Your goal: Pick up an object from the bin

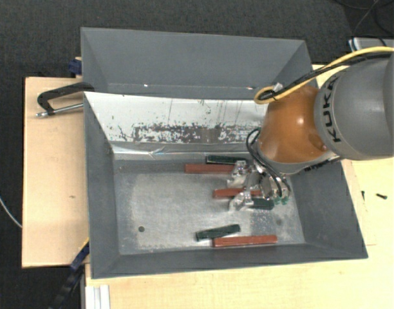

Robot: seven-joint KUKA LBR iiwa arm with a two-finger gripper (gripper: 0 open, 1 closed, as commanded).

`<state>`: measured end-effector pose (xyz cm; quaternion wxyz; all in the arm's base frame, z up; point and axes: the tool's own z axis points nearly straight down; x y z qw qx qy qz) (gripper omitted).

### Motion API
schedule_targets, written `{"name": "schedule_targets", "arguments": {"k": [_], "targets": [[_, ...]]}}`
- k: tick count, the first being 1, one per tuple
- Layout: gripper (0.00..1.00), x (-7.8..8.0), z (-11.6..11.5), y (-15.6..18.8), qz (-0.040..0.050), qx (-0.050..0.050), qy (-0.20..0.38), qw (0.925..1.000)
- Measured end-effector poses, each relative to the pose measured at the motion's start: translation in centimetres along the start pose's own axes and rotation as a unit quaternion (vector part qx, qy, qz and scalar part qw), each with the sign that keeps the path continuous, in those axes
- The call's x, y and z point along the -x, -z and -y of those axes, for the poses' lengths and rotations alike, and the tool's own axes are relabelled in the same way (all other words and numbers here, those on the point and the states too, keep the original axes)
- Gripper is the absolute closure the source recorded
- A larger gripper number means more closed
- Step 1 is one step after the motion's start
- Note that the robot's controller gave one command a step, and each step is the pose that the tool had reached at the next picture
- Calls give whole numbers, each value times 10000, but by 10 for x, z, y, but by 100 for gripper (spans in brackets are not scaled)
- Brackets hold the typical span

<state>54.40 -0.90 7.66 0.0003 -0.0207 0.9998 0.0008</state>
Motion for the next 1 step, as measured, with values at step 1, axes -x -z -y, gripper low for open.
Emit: {"name": "schedule_targets", "arguments": {"k": [1], "targets": [[100, -2, -16, 153, 44, -2, -122, 9999]]}}
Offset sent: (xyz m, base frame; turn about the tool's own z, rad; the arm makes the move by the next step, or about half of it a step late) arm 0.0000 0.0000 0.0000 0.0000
